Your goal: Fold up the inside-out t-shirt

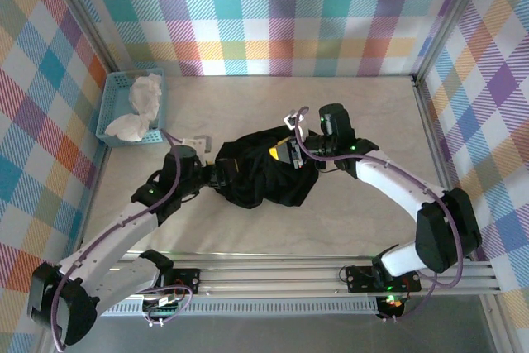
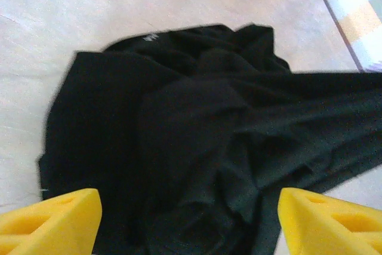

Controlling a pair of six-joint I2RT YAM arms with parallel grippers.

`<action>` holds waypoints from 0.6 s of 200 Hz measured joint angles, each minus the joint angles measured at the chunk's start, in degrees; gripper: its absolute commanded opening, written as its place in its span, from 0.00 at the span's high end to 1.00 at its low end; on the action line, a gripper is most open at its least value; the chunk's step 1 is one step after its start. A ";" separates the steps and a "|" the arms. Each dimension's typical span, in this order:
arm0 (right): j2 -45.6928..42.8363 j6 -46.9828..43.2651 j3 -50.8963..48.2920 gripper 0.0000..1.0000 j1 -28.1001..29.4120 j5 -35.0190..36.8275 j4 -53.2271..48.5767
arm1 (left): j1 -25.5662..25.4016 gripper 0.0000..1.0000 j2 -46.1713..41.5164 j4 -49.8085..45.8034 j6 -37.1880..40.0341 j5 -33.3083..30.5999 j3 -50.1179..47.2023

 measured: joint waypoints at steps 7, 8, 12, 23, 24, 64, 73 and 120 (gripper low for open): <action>0.04 0.02 0.20 1.00 0.00 0.02 0.00 | -0.39 0.21 1.29 0.55 0.22 0.57 0.00; 0.04 0.00 0.20 1.00 0.00 0.02 0.00 | -0.44 0.21 1.42 0.61 0.22 0.59 0.02; 0.04 0.00 0.31 1.00 0.00 0.04 0.00 | -0.61 0.21 2.47 0.85 0.37 0.85 0.04; 0.04 -0.07 0.50 1.00 0.00 0.24 -0.22 | -0.72 0.25 5.42 0.74 0.68 0.96 0.55; 0.04 -0.04 0.50 1.00 0.00 0.31 -0.26 | -0.72 0.26 5.95 0.79 0.74 0.96 0.63; -0.02 0.20 0.61 0.98 -0.42 4.55 -3.43 | -0.79 0.83 16.41 2.60 2.21 3.45 3.50; -0.02 1.05 0.85 0.95 -0.70 6.99 -4.85 | -0.79 0.94 17.57 3.82 2.62 5.55 3.76; 3.54 3.50 6.60 0.79 -0.87 29.11 -15.61 | 0.42 1.00 11.98 14.10 1.20 17.46 2.14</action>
